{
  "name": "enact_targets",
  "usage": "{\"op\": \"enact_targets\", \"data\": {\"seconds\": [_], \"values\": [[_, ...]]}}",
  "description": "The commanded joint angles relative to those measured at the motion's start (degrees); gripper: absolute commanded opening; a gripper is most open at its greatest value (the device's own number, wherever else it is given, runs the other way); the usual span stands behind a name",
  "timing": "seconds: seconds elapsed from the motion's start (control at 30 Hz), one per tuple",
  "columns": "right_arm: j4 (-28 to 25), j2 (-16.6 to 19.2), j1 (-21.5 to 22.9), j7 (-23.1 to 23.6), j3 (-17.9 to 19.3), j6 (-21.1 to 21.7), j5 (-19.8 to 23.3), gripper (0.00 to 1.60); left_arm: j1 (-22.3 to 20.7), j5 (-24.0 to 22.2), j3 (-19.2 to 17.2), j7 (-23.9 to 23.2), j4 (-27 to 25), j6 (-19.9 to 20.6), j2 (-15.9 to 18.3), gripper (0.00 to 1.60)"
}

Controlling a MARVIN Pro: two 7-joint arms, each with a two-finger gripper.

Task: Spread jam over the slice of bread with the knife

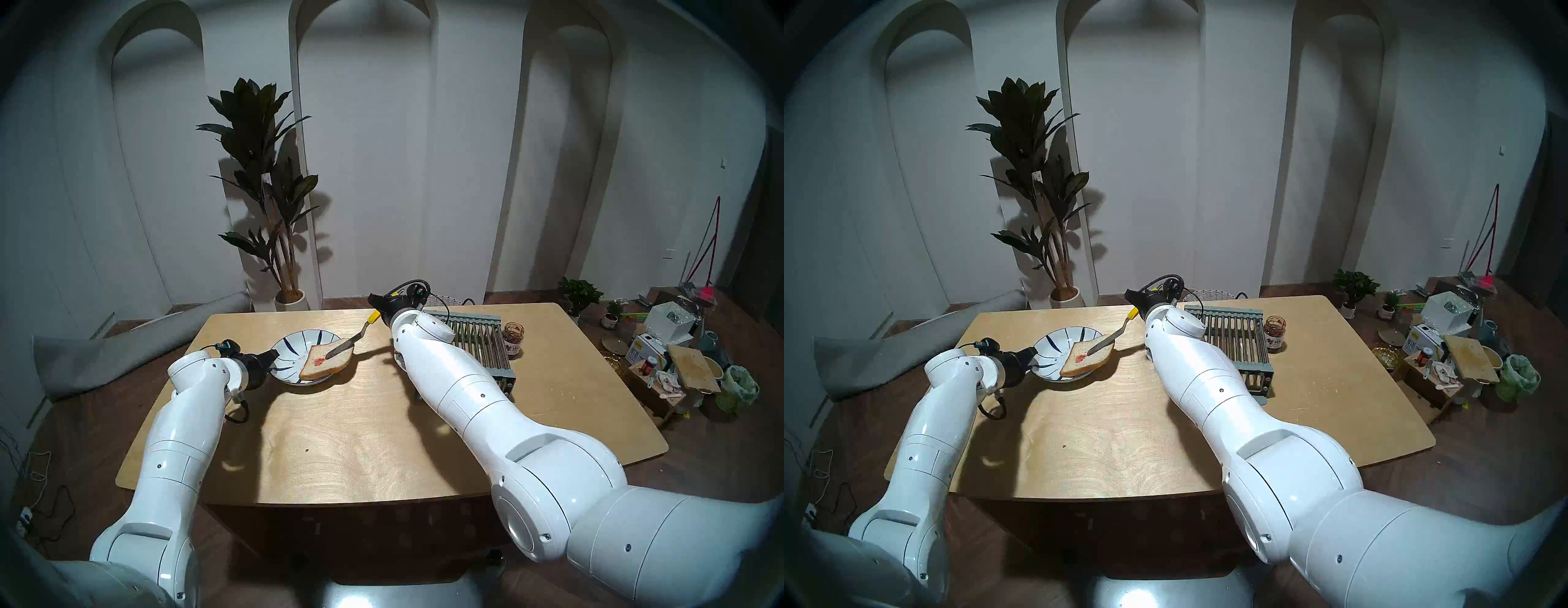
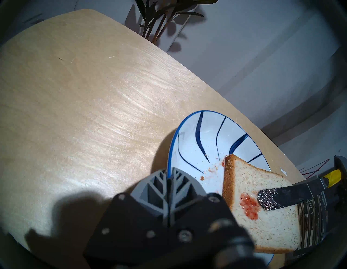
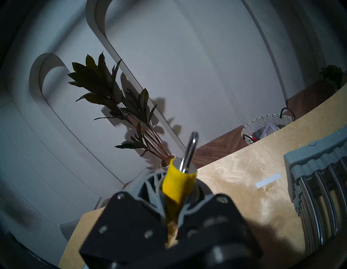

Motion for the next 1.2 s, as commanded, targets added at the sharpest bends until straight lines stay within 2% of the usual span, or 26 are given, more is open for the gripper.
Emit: {"op": "enact_targets", "data": {"seconds": [0.0, 0.53, 0.6, 0.7, 0.93, 1.17], "values": [[-2.1, 0.7, 2.5, 0.7, 0.6, -1.0, -0.1, 0.0, 0.2, 0.1, 0.0, 0.4, -0.5, 0.0, -0.1, 0.0], [-8.5, 2.7, 3.9, 1.0, 3.4, -0.5, 0.3, 0.0, 0.8, 0.1, 0.2, 1.3, -1.7, -0.5, -0.7, 0.0], [-10.3, 2.2, 4.1, 0.0, 3.8, -0.1, 0.4, 0.0, 0.9, 0.2, 0.4, 1.5, -2.2, -0.6, -0.8, 0.0], [-12.6, 0.9, 5.5, -2.2, 2.5, -0.3, -1.5, 0.0, 0.9, 0.2, 0.5, 1.7, -2.8, -0.8, -1.0, 0.0], [-17.0, -2.3, 6.6, 0.0, 0.9, -1.8, -0.8, 0.0, 1.0, 0.5, 0.7, 2.5, -3.3, -1.1, -1.4, 0.0], [-21.7, -2.9, 4.7, 0.3, -0.1, -1.9, -0.6, 0.0, 1.2, 0.8, 1.2, 3.3, -3.9, -1.4, -1.9, 0.0]]}}
